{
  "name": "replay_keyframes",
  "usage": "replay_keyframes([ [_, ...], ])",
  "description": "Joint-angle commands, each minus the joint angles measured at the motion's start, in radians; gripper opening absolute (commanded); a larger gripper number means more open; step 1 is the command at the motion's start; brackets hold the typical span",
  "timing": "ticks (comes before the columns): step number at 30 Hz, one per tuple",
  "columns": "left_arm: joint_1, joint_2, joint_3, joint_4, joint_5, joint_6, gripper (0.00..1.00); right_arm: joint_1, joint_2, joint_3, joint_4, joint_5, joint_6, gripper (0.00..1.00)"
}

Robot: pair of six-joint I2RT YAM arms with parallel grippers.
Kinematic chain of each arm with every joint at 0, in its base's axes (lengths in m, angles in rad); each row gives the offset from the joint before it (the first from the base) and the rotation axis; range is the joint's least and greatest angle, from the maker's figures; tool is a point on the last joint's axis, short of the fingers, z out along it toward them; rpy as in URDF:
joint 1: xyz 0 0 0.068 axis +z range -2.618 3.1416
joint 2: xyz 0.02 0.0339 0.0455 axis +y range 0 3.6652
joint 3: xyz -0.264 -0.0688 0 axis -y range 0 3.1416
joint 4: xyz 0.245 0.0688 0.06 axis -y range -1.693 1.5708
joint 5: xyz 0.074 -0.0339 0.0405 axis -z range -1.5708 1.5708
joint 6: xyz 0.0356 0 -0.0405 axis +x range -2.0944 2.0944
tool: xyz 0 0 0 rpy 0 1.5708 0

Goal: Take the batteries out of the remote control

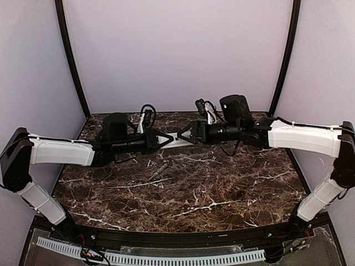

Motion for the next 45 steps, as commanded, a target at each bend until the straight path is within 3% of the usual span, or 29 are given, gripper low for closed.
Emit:
replay_keyframes([
  [1, -0.018, -0.034, 0.010, 0.141, 0.026, -0.024, 0.00, 0.012, -0.035, 0.031, -0.108, 0.093, -0.041, 0.79],
  [14, -0.029, -0.030, 0.005, 0.186, 0.041, -0.032, 0.00, 0.031, 0.021, 0.058, -0.113, 0.113, -0.044, 0.79],
  [23, -0.039, -0.039, 0.008, 0.211, 0.051, -0.024, 0.00, 0.065, 0.065, 0.108, -0.197, 0.252, -0.056, 0.79],
  [34, -0.048, -0.052, 0.009, 0.215, 0.060, -0.018, 0.00, 0.099, 0.141, 0.154, -0.227, 0.289, -0.073, 0.79],
  [45, -0.050, -0.048, 0.004, 0.250, 0.082, -0.031, 0.00, 0.100, 0.187, 0.147, -0.141, 0.198, -0.085, 0.81],
])
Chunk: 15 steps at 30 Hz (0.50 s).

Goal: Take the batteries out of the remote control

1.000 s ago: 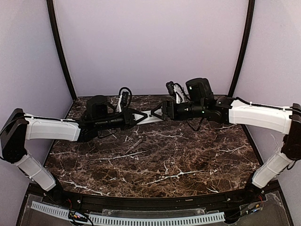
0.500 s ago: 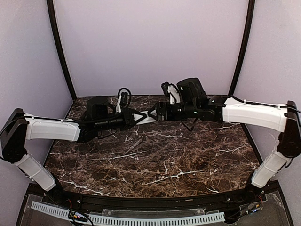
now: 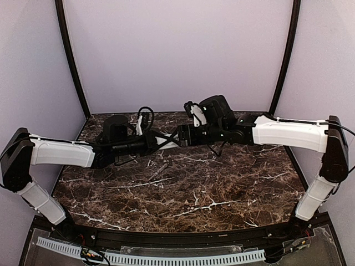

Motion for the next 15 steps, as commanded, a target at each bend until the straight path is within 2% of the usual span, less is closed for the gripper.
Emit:
replay_keyframes([
  [1, -0.040, -0.047, 0.023, 0.252, 0.177, -0.003, 0.00, 0.005, 0.048, -0.036, 0.049, -0.092, -0.004, 0.82],
  [15, -0.041, -0.043, 0.019, 0.297, 0.205, -0.026, 0.00, -0.023, 0.075, -0.101, 0.211, -0.287, 0.075, 0.82],
])
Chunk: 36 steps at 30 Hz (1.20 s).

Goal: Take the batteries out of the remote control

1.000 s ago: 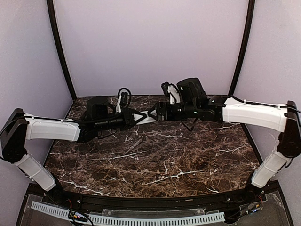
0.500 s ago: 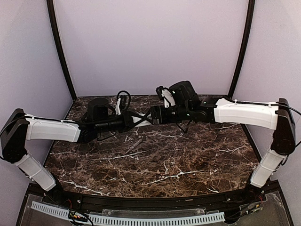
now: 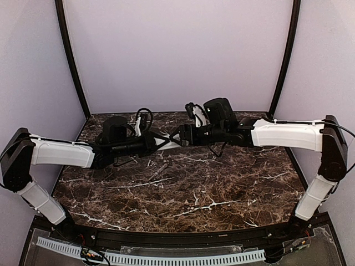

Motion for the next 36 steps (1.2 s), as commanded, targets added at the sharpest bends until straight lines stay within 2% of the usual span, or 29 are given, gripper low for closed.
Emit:
replay_keyframes([
  [1, -0.050, -0.044, 0.034, 0.302, 0.218, -0.014, 0.00, 0.013, 0.062, -0.043, 0.097, -0.170, 0.049, 0.82],
  [10, -0.049, -0.053, 0.024, 0.318, 0.227, -0.018, 0.00, -0.021, 0.056, -0.103, 0.216, -0.288, 0.110, 0.82],
  [36, -0.049, -0.056, 0.017, 0.330, 0.240, -0.023, 0.00, -0.062, 0.035, -0.216, 0.413, -0.423, 0.187, 0.81],
])
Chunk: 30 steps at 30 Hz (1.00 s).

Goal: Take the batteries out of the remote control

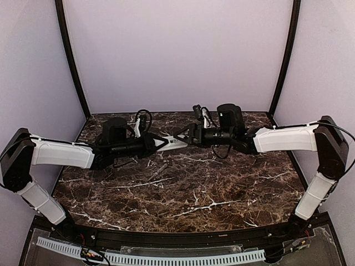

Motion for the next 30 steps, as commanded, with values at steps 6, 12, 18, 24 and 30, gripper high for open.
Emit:
replay_keyframes([
  [6, -0.055, -0.056, 0.032, 0.335, 0.243, -0.010, 0.00, 0.033, 0.025, -0.053, 0.098, -0.175, 0.043, 0.81],
  [12, -0.055, -0.057, 0.032, 0.355, 0.257, -0.022, 0.00, 0.027, 0.010, -0.076, 0.133, -0.197, 0.048, 0.81],
  [18, -0.054, -0.059, 0.031, 0.388, 0.277, -0.039, 0.00, 0.020, -0.004, -0.096, 0.161, -0.217, 0.053, 0.81],
  [24, -0.055, -0.066, 0.028, 0.401, 0.291, -0.041, 0.00, 0.017, -0.018, -0.114, 0.183, -0.237, 0.057, 0.81],
  [30, -0.054, -0.073, 0.025, 0.414, 0.303, -0.043, 0.00, 0.014, -0.024, -0.121, 0.189, -0.253, 0.053, 0.81],
])
